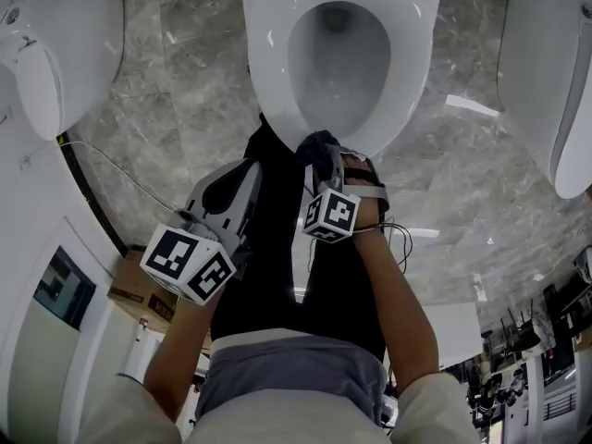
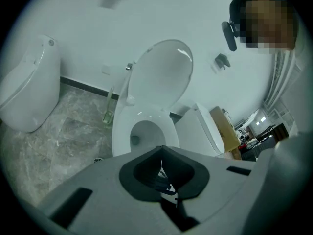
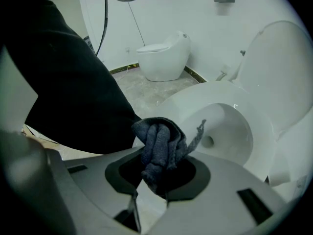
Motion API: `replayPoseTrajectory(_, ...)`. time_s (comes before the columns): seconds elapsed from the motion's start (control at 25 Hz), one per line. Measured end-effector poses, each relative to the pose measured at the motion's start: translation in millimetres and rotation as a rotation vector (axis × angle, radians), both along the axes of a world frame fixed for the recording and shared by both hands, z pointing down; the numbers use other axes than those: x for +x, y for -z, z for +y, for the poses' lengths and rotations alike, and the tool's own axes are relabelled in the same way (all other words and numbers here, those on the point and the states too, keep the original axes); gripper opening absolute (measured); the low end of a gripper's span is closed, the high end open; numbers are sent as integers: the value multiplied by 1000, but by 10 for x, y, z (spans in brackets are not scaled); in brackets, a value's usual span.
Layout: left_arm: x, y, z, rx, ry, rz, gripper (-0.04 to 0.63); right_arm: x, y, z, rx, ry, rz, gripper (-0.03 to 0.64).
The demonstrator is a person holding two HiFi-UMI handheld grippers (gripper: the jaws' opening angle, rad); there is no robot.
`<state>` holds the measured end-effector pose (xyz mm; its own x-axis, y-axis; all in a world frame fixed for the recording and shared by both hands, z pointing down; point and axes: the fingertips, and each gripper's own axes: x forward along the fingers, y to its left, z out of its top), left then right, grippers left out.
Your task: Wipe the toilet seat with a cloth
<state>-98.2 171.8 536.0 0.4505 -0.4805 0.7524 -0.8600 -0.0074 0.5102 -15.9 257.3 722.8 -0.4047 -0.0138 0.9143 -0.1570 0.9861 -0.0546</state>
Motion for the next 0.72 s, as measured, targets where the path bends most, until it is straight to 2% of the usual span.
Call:
replayPoseTrajectory(0.2, 131, -10, 38, 0, -34, -1, 11, 191, -20, 25, 1, -24, -16, 99)
replayPoseTrajectory(0.72, 233, -24, 17, -10, -40, 6, 11, 616, -24, -127, -61, -103, -52, 98)
